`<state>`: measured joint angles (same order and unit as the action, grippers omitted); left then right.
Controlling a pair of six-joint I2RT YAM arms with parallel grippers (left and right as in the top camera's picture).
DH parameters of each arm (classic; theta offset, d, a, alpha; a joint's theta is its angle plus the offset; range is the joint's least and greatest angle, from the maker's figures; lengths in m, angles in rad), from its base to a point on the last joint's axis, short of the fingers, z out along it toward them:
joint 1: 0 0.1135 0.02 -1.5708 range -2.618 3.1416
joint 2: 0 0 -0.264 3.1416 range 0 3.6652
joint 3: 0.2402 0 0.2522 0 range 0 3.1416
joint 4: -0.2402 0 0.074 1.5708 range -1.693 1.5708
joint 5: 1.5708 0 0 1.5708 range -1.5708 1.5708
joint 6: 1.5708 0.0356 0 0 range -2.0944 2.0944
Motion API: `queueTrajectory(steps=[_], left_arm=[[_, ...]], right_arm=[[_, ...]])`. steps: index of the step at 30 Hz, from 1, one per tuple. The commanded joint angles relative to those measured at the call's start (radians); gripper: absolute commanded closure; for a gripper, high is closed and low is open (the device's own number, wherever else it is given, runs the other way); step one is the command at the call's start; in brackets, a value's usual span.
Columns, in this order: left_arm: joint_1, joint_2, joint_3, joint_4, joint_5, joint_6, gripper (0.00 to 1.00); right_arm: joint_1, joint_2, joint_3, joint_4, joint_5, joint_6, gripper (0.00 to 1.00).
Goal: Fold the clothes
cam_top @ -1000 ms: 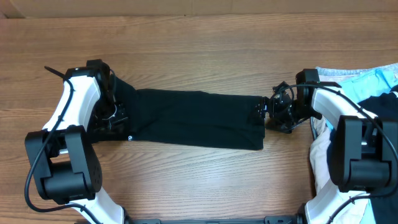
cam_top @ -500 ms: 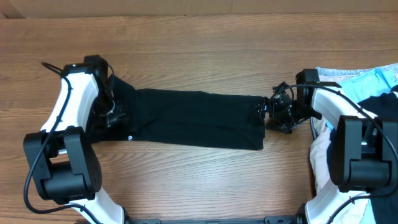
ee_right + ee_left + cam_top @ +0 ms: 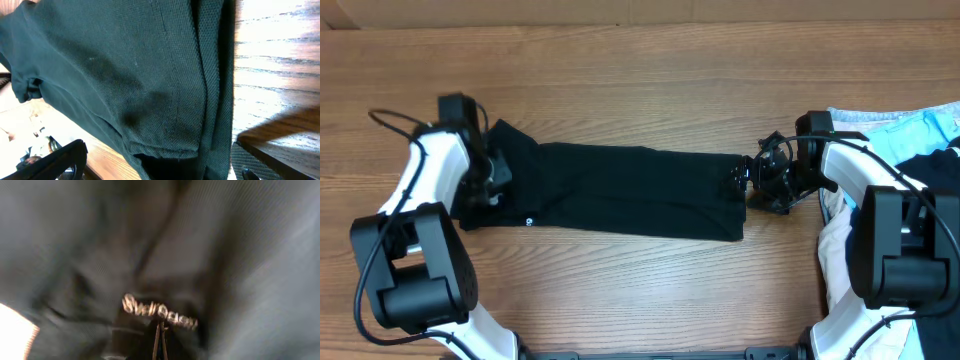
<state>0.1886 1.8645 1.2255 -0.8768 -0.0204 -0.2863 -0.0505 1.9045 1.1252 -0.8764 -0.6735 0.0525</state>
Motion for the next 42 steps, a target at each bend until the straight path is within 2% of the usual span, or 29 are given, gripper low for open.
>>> queueTrajectory(steps=[1,7,15,19,20,21,25,33,39,41,42], left_arm=[[-0.008,-0.021,-0.053,-0.048,0.08,0.024,0.96],[0.012,-0.058,0.019,-0.211,0.026,0.008,0.96],[0.021,-0.113,0.129,-0.212,0.002,-0.006,0.96],[0.049,-0.116,0.22,-0.098,0.009,-0.005,0.32],[0.055,-0.116,0.225,-0.059,0.017,0.0,0.22],[0.061,-0.115,0.224,-0.006,0.039,0.019,0.18],[0.067,-0.093,0.217,0.081,0.101,0.089,0.19],[0.066,0.037,0.216,-0.035,0.206,0.203,0.29],[0.068,0.156,0.216,-0.033,0.197,0.204,0.4],[0.071,0.17,0.216,-0.027,0.198,0.204,0.48],[0.071,0.17,0.216,-0.029,0.197,0.205,0.68]], right_arm=[[0.005,-0.011,-0.003,-0.002,-0.009,0.0,0.04],[0.005,-0.011,-0.003,0.002,-0.009,0.0,0.04],[0.005,-0.011,-0.003,0.003,-0.009,0.0,0.04],[0.005,-0.011,-0.003,0.003,-0.009,0.0,0.04],[0.005,-0.011,-0.003,0.004,-0.009,0.0,0.04],[0.005,-0.011,-0.003,0.004,-0.009,0.0,0.04],[0.005,-0.011,-0.003,0.008,-0.009,0.0,0.04],[0.005,-0.011,-0.003,0.013,-0.009,0.0,0.04],[0.005,-0.011,-0.003,0.011,-0.009,0.0,0.04],[0.005,-0.011,-0.003,0.008,-0.009,0.0,0.04],[0.005,-0.011,-0.003,0.007,-0.009,0.0,0.04]])
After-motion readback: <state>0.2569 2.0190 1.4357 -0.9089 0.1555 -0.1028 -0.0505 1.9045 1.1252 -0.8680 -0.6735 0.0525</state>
